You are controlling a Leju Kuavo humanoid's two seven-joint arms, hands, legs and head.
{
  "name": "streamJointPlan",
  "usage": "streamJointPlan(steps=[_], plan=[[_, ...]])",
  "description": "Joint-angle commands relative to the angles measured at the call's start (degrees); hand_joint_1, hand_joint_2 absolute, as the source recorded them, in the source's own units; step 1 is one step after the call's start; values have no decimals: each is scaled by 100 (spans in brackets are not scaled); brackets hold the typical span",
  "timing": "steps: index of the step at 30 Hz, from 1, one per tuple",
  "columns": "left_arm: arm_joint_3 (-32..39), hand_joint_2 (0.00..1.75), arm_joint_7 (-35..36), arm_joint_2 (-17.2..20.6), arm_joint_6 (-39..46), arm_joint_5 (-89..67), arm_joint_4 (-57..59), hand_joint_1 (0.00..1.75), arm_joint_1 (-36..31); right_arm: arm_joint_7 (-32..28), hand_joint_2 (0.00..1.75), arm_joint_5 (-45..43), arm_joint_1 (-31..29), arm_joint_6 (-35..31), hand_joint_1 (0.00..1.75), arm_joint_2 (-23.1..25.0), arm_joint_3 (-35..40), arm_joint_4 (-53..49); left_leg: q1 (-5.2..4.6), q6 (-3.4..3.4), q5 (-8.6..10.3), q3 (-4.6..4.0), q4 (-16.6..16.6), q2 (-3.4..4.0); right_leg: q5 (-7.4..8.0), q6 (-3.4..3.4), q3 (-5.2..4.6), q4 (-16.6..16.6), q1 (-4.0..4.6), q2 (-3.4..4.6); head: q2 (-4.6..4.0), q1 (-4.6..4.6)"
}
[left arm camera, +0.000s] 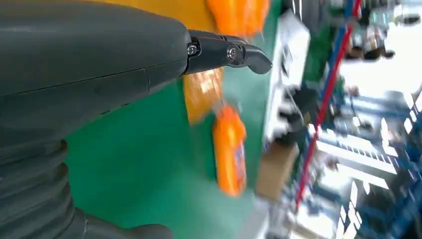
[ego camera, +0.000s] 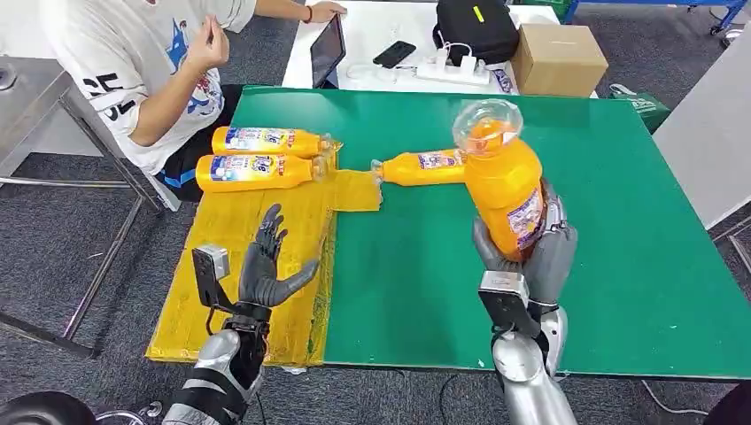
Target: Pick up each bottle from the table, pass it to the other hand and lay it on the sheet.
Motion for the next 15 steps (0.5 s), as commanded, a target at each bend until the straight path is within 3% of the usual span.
streamJointPlan(steps=[1, 4, 11, 13, 15], plan=[[-699, 175, 222, 394, -637, 559, -483, 0, 126, -511, 175, -238, 238, 498, 175, 291, -119, 944, 10, -10, -13, 45, -13, 16, -7, -16, 43, -16, 13, 7, 0, 0], [-890, 175, 225, 508, -1083, 799, -597, 0, 188, -465, 175, -322, 264, 1122, 175, 382, 223, 1569, 9, -9, -11, 35, -9, 16, -6, -13, 33, -10, 11, 7, 0, 0], [-970, 175, 214, 543, -1202, 851, -617, 0, 201, -600, 175, -331, 253, 1212, 175, 445, 353, 1879, 11, -7, -11, 32, -8, 15, -7, -12, 30, -8, 13, 7, 0, 0], [-1081, 175, 203, 598, -1411, 928, -635, 0, 236, -593, 175, -365, 246, 1507, 175, 546, 556, 2258, 9, -4, -7, 20, -7, 14, -2, -8, 18, -8, 10, 9, 0, -2], [-1210, 175, 207, 668, -1602, 978, -558, 0, 234, -600, 175, -319, 156, 1401, 175, 607, 906, 2713, 17, -10, -20, 53, -8, 28, -9, -17, 50, -14, 20, 17, 0, 0]])
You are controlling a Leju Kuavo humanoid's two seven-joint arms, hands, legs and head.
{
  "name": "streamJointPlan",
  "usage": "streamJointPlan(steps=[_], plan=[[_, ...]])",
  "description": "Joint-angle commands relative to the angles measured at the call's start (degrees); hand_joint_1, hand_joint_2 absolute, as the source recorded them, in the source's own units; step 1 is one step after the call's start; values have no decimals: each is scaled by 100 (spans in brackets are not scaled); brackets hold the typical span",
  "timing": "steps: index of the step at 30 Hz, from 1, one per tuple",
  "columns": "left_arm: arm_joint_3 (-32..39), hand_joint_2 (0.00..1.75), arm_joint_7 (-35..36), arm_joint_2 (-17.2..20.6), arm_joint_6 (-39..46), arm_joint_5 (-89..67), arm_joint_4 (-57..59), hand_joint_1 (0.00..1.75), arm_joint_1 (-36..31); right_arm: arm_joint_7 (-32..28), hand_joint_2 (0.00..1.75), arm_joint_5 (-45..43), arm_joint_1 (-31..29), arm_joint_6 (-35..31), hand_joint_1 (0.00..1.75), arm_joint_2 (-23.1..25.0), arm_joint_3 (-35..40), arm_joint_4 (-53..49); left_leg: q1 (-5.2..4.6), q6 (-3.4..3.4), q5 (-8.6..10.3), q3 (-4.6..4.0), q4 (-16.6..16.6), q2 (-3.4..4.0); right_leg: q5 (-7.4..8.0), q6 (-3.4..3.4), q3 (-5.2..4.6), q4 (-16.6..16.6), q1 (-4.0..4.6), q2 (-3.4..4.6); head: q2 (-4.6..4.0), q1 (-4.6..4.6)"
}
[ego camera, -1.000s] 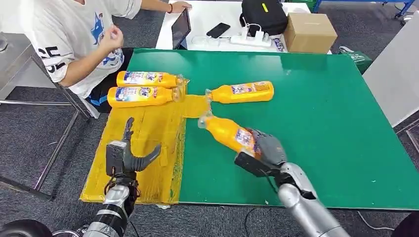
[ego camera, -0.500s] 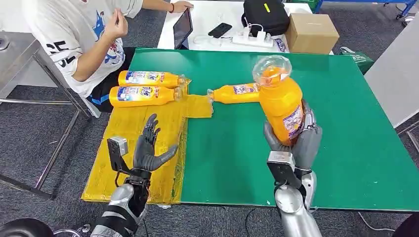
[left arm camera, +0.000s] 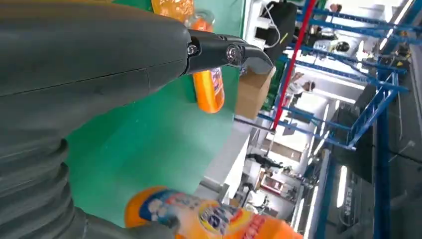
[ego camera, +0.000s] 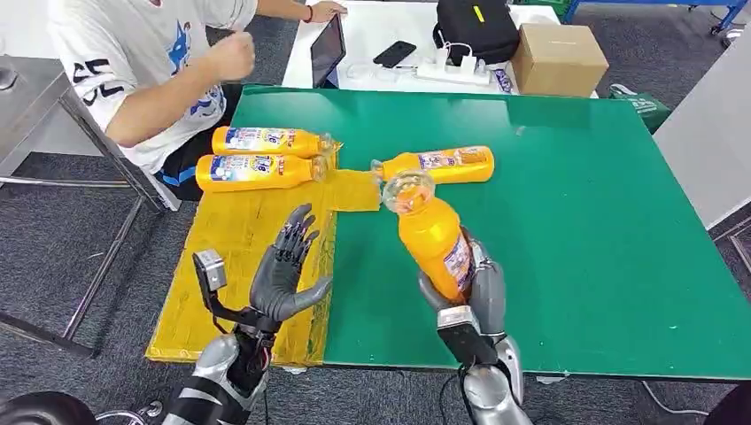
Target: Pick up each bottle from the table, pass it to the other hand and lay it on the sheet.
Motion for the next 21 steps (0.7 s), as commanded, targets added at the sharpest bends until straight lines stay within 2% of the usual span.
streamJointPlan(steps=[1, 5, 7, 10, 13, 14, 15, 21], plan=[[-512, 175, 12, 409, -446, 148, 145, 0, -36, -31, 175, -54, -304, 258, 175, 230, 828, 1720, 8, -6, -10, 35, -9, 27, 1, -10, 30, -15, 10, 21, 0, 0], [-584, 175, -12, 445, -653, 251, 303, 0, -96, -31, 175, 25, -467, 53, 175, 248, 1153, 2105, 5, -6, -6, 24, -8, 18, 1, -9, 21, -11, 6, 13, 0, 0], [-602, 175, -13, 453, -709, 285, 347, 0, -117, -31, 175, 35, -523, 48, 175, 249, 1224, 2206, 12, -14, -19, 60, -12, 32, -8, -21, 53, -15, 15, 20, 0, -2], [-740, 175, 39, 512, -875, 319, 559, 0, -228, -31, 175, 199, -729, 78, 175, 347, 1458, 2675, 3, -4, -3, 20, -7, 16, 1, -6, 15, -8, 4, 11, 0, -2], [-825, 175, 28, 535, -901, 271, 636, 0, -264, -31, 175, 229, -849, 107, 175, 422, 1536, 2954, 3, -4, -2, 19, -6, 15, 1, -6, 13, -7, 4, 10, 0, -2], [-825, 175, 28, 535, -901, 271, 636, 0, -264, -31, 175, 229, -849, 107, 175, 422, 1536, 2954, 11, -10, -15, 53, -8, 28, -5, -16, 46, -13, 13, 17, 0, 0], [-825, 175, 28, 535, -901, 271, 636, 0, -264, -31, 175, 229, -849, 107, 175, 422, 1536, 2954, 4, -5, -4, 23, -6, 12, -1, -7, 18, -8, 5, 6, 0, 0], [-1055, 175, 44, 571, -842, 95, 822, 0, -354, -31, 175, 359, -1124, 79, 175, 586, 1789, 3475, 2, -5, -5, 23, -5, 13, -2, -8, 18, -5, 3, 6, 0, 0]])
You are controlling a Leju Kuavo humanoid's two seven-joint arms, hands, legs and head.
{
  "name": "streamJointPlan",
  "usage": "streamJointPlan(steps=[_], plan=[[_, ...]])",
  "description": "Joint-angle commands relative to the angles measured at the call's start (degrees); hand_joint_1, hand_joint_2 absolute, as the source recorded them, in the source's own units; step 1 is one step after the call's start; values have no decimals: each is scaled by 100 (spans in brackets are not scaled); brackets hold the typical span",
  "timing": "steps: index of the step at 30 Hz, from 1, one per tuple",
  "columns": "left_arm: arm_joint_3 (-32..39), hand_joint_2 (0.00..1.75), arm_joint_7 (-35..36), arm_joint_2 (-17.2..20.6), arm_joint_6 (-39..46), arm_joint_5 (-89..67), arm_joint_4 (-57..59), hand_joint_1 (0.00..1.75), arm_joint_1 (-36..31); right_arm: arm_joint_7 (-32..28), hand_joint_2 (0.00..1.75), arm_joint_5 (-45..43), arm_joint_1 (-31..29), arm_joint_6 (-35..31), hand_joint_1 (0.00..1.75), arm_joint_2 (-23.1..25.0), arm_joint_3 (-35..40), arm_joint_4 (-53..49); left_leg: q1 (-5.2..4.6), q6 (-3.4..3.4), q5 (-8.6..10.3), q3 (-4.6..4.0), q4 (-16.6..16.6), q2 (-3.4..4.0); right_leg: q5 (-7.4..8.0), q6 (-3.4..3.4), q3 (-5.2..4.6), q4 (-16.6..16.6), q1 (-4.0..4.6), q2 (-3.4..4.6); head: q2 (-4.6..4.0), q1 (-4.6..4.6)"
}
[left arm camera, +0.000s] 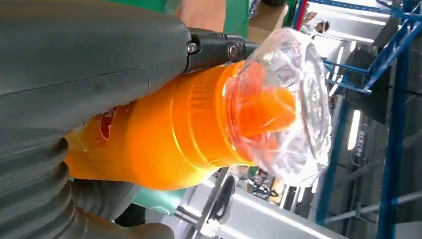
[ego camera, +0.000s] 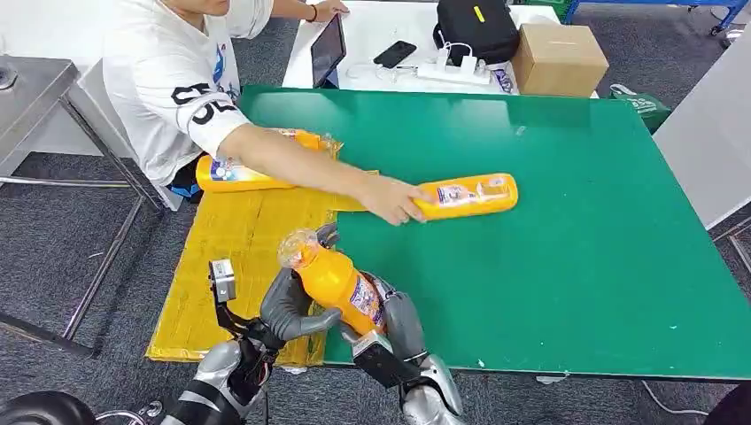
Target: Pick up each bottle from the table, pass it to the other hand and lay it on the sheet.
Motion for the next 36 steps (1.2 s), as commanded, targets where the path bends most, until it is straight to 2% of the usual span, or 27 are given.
streamJointPlan(steps=[1, 2, 10, 15, 16, 17, 30, 31, 32, 33, 36], plan=[[-502, 175, 47, 250, 69, -180, 672, 0, -345, -18, 175, 118, -632, -85, 173, 166, 526, 1271, 10, -9, -21, 55, -2, 21, -12, -18, 52, -8, 14, 9, 0, 2], [-530, 175, 58, 258, 44, -163, 740, 0, -375, -18, 175, 134, -663, -144, 175, 179, 570, 1314, 4, -6, -8, 28, -4, 10, -5, -10, 26, -6, 6, 3, 0, 0], [-659, 175, 108, 284, 64, -179, 1041, 0, -498, 35, 175, 303, -790, -369, 175, 272, 807, 1515, 1, -3, -2, 13, -4, 9, 0, -5, 9, -4, 3, 5, 0, 0], [-659, 175, 108, 284, 64, -179, 1041, 0, -498, 35, 175, 303, -790, -369, 175, 272, 807, 1515, 2, -4, -4, 18, -4, 6, -3, -6, 16, -4, 3, 0, 0, 0], [-662, 175, 129, 284, 52, -162, 1062, 0, -505, 14, 175, 308, -788, -390, 175, 271, 823, 1521, 11, -9, -21, 54, -2, 14, -15, -17, 53, -8, 14, 1, 0, 4], [-651, 175, 152, 282, 99, -159, 1104, 0, -516, 1, 175, 283, -788, -390, 175, 284, 830, 1534, 4, -5, -7, 27, -5, 4, -6, -9, 27, -7, 6, -3, 0, -2], [-590, 175, -31, 229, -13, -13, 1156, 0, -508, 23, 175, 212, -832, -405, 175, 307, 1019, 1681, 5, -6, -7, 23, -2, 5, -6, -9, 21, -5, 7, -3, 0, 0], [-533, 175, -51, 216, 18, 24, 1059, 33, -462, 46, 175, 215, -838, -386, 175, 308, 1033, 1689, 3, -5, -3, 15, -3, 2, -4, -7, 13, -4, 4, -5, 0, 2], [-323, 175, 41, 115, -255, 486, 928, 155, -350, 98, 175, 248, -833, -350, 175, 298, 1073, 1704, 8, -7, -11, 32, 0, 2, -11, -11, 32, -5, 10, -8, 0, 2], [-245, 175, 32, 78, -319, 639, 790, 175, -283, 122, 175, 261, -831, -342, 175, 302, 1079, 1725, 12, -9, -17, 44, 1, 5, -14, -15, 45, -6, 15, -7, 0, 2], [-90, 175, 264, -14, -330, 1095, 322, 175, -79, 198, 175, 311, -836, -310, 175, 308, 1087, 1792, 8, -6, -13, 25, 3, 11, -9, -9, 24, -3, 9, 1, 0, 2]])
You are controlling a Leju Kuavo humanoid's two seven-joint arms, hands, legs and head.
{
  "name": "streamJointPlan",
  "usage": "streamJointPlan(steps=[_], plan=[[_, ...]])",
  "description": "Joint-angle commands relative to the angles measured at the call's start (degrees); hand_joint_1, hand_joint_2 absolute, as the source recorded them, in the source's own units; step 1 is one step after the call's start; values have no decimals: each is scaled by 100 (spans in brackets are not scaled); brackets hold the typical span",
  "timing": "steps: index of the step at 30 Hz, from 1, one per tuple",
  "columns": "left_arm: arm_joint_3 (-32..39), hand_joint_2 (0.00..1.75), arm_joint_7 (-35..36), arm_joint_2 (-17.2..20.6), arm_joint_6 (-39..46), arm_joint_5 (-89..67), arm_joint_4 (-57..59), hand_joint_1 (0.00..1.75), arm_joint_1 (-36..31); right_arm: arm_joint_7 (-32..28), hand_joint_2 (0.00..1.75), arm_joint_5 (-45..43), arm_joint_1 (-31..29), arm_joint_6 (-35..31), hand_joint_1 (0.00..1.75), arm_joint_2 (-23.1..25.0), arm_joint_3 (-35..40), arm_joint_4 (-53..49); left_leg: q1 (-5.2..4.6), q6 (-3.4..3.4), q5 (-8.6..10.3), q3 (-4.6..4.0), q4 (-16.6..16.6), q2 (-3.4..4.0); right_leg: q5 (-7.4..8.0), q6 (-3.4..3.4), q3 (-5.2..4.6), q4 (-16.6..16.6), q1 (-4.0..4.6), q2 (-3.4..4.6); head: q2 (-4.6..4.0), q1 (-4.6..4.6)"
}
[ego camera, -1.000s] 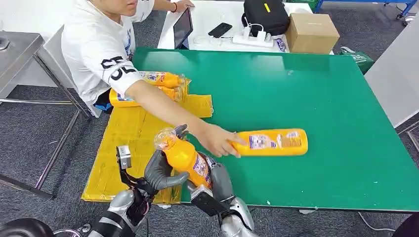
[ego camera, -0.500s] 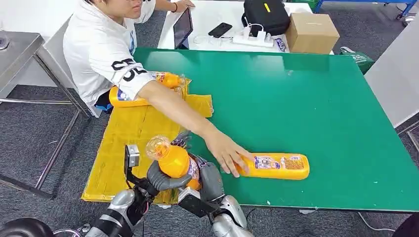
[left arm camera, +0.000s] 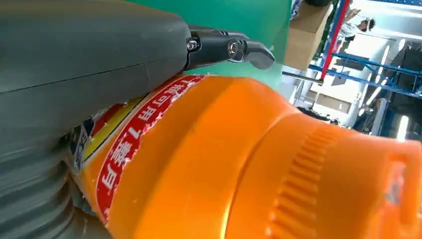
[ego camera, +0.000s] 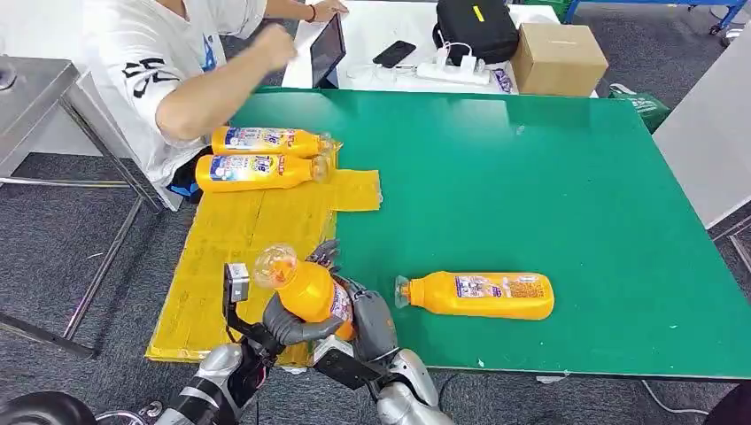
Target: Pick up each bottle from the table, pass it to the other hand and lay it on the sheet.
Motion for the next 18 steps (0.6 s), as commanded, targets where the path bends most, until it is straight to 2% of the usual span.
streamJointPlan(steps=[1, 15, 16, 17, 18], plan=[[255, 175, 298, -239, -283, 921, -613, 175, 205, 168, 175, 117, -184, 169, 175, -18, 389, 582, 4, -3, -8, 13, 1, 5, -6, -6, 14, -3, 5, -4, 0, 0], [369, 175, 359, -327, -36, 926, -795, 175, 276, 377, 175, 278, -172, 271, 175, -27, 376, 624, 3, -2, -3, 9, -1, -6, -6, -5, 7, -5, 4, -11, 0, -4], [365, 175, 292, -322, 29, 794, -820, 175, 269, 392, 175, 300, -167, 264, 169, -24, 362, 616, 9, -3, -10, 21, 3, -10, -12, -8, 23, -6, 11, -18, 0, 0], [377, 175, 258, -333, 73, 716, -845, 175, 270, 406, 175, 314, -160, 257, 134, -22, 347, 604, 7, -3, -7, 17, 1, -12, -11, -8, 18, -5, 8, -18, 0, -2], [378, 175, 214, -328, 111, 626, -884, 175, 274, 428, 175, 316, -154, 249, 0, -19, 329, 583, 6, -3, -5, 13, 1, -12, -9, -7, 14, -5, 7, -18, 0, -2]])
